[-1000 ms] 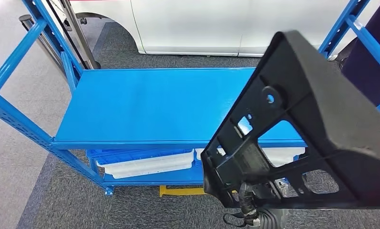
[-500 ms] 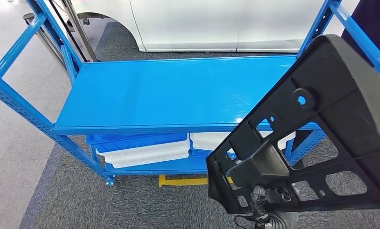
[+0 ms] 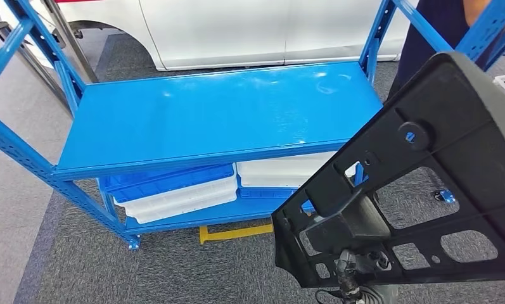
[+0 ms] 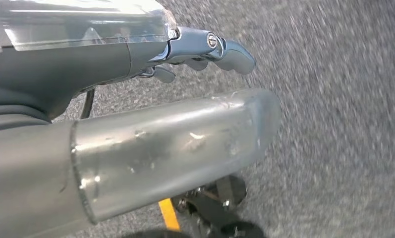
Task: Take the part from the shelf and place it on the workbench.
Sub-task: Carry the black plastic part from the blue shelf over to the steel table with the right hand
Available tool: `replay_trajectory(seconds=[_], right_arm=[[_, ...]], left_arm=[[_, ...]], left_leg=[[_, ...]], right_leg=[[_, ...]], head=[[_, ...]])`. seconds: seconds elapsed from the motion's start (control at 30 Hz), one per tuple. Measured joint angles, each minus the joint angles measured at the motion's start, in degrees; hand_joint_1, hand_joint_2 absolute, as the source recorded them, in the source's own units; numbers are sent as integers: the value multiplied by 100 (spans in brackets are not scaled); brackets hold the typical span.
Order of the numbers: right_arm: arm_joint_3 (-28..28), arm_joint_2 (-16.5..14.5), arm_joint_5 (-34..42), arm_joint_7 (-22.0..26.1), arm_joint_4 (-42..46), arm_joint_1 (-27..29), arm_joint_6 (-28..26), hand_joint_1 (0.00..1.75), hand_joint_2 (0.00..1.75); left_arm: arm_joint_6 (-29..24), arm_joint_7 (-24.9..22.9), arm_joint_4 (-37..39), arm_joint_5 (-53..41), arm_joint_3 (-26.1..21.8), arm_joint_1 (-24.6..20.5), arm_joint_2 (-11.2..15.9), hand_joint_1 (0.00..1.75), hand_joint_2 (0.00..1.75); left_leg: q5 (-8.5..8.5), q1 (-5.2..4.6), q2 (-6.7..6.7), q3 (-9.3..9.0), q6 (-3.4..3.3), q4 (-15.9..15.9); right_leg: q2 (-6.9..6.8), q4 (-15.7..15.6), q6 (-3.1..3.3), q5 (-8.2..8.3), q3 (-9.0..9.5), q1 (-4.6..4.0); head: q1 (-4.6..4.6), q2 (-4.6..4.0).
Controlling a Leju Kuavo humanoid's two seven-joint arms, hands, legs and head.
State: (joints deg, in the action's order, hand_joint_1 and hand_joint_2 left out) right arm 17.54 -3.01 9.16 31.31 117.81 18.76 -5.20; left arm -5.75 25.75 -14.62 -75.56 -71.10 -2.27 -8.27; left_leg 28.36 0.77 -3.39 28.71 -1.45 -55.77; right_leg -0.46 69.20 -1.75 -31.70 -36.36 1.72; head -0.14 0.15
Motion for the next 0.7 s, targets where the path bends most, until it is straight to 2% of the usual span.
replay_trajectory(seconds=[0.03, 0.07, 0.1, 0.2, 0.27, 0.3, 0.37, 0.4, 0.43, 0.47, 0.5, 0.57, 0.63, 0.67, 0.7], right_arm=[[-4, 1, 0, 4, -1, 19, 3, 175, 175], [-7, 1, 0, 8, 1, 36, 4, 175, 175], [-10, 1, 1, 12, 2, 47, 4, 175, 175], [-26, 1, 5, 31, 3, 93, 4, 175, 175], [-38, 0, 0, 56, 3, 138, 0, 175, 175], [-42, -1, -8, 72, 4, 160, -6, 175, 175], [-50, -1, -22, 101, 4, 218, -27, 175, 175], [-56, -1, -28, 113, 4, 265, -42, 175, 175], [-64, -1, -30, 123, 4, 318, -56, 175, 175], [-72, -1, -32, 131, 4, 369, -69, 175, 175], [-79, -1, -34, 138, 5, 406, -79, 175, 175], [-91, -3, -36, 157, 11, 438, -90, 175, 175], [-101, -13, -40, 173, 18, 453, -95, 175, 175], [-108, -21, -48, 181, 23, 475, -97, 175, 175], [-117, -28, -62, 191, 34, 511, -100, 175, 175]], left_arm=[[0, 0, 0, -2, -6, -2, -8, 0, 0], [0, -1, -1, -3, -13, -4, -14, 0, 0], [-1, -1, -2, -4, -19, -8, -17, 0, 0], [-5, -2, -5, 2, -30, -25, -19, 0, 0], [-9, -2, -5, 18, -39, -31, -19, 0, 0], [-10, -3, -6, 31, -48, -29, -21, 0, 0], [-11, -9, -6, 54, -71, -17, -24, 0, 0], [-11, -15, -7, 61, -84, -7, -26, 0, 0], [-11, -21, -7, 64, -96, 1, -26, 0, 0], [-11, -26, -7, 66, -107, 8, -26, 0, 0], [-11, -29, -7, 67, -117, 11, -26, 0, 0], [-12, -32, -10, 68, -131, 15, -20, 0, 0], [-14, -40, -20, 73, -146, 19, -21, 0, 0], [-15, -48, -26, 76, -155, 15, -22, 0, 0], [-15, -54, -31, 78, -161, 8, -29, 0, 0]], left_leg=[[17, 8, -51, 26, 30, -55], [40, 2, -94, 54, 71, -123], [53, -5, -130, 78, 112, -172], [50, -11, -209, 105, 210, -206], [197, 8, -73, 165, 261, -354], [364, 15, 46, 258, 278, -574], [757, 20, 232, 557, 293, -1287], [876, 20, 267, 693, 288, -1613], [891, 17, 285, 761, 274, -1783], [786, 12, 302, 724, 246, -1730], [589, 1, 338, 586, 206, -1455], [220, -18, 589, 235, 90, -702], [101, -35, 801, 62, 16, -306], [107, -44, 806, 41, 3, -260], [93, -48, 735, 25, 1, -192]], right_leg=[[-90, -373, -5, 90, 236, 3], [-149, -679, 20, 163, 406, -3], [-184, -855, 57, 185, 488, -20], [-87, -899, 207, 209, 439, -62], [-12, -927, 294, 254, 411, -46], [23, -939, 330, 277, 399, -38], [108, -936, 373, 306, 358, -56], [162, -932, 385, 316, 341, -72], [225, -928, 392, 324, 330, -87], [297, -922, 394, 330, 326, -102], [372, -918, 391, 334, 329, -114], [514, -912, 372, 350, 330, -128], [646, -913, 317, 388, 293, -104], [713, -920, 273, 416, 264, -85], [785, -937, 223, 447, 240, -71]], head=[[-1, 0], [-2, 0], [-3, 0], [-4, 0], [-4, 0], [-5, 0], [-5, 0], [-5, 0], [-5, 0], [-5, 0], [-5, 0], [-4, 0], [-6, 0], [-7, 0], [-9, 0]])
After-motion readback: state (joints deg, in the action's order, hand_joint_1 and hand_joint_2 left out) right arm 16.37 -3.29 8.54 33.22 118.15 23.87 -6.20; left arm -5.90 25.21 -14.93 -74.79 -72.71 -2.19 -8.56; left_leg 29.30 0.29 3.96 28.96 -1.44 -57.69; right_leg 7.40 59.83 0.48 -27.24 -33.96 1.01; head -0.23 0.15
